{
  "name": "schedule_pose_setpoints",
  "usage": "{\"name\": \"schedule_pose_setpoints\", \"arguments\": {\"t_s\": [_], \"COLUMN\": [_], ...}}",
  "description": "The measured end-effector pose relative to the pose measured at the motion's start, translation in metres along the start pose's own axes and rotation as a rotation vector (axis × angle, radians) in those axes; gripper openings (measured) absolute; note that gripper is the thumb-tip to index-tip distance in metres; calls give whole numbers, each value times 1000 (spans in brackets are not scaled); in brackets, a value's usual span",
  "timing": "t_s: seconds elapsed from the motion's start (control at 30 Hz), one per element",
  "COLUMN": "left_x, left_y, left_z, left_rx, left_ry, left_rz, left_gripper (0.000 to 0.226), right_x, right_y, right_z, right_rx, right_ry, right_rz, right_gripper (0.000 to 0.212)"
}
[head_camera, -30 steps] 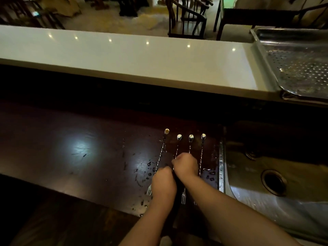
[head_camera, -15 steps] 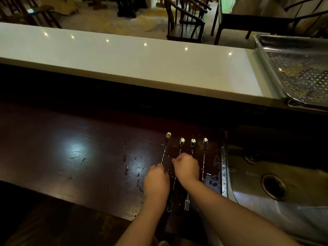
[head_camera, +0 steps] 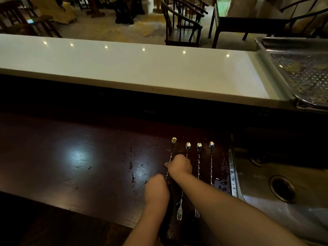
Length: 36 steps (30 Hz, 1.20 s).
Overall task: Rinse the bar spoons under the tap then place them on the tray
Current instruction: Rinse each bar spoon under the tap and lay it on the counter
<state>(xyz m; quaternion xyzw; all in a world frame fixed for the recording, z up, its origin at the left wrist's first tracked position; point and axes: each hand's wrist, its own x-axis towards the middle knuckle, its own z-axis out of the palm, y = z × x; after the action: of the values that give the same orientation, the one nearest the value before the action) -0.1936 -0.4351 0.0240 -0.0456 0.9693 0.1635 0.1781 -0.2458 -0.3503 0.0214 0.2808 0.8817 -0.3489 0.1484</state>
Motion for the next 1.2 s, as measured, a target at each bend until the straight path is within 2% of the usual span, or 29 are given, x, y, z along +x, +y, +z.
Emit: {"name": "schedule_pose_setpoints", "arguments": {"t_s": [0.27,0.43,0.63,0.8,1.0,1.2], "left_x": [-1,-9,-16,-17,-22,-29], "left_y": [2,-7,-11,2,40,100], "left_z": [-4,-8,-24,-40,-40,-21], "left_rx": [59,107,266,379,394,346], "left_ry": [-88,-65,4,53,39,80], "left_rz": [27,31,113,211,337,506], "left_gripper": [25,27,31,28,26,18], "right_x": [8,7,6,2,-2,-8], "right_y": [-3,1,2,13,60,126], "right_z": [3,3,-1,-30,-81,-136], "right_rx": [66,202,522,865,1179,1355], "right_ry": [0,-5,-22,-49,-95,25], "right_rz": [133,149,178,256,246,265], "right_gripper": [22,22,23,24,17,14]}}
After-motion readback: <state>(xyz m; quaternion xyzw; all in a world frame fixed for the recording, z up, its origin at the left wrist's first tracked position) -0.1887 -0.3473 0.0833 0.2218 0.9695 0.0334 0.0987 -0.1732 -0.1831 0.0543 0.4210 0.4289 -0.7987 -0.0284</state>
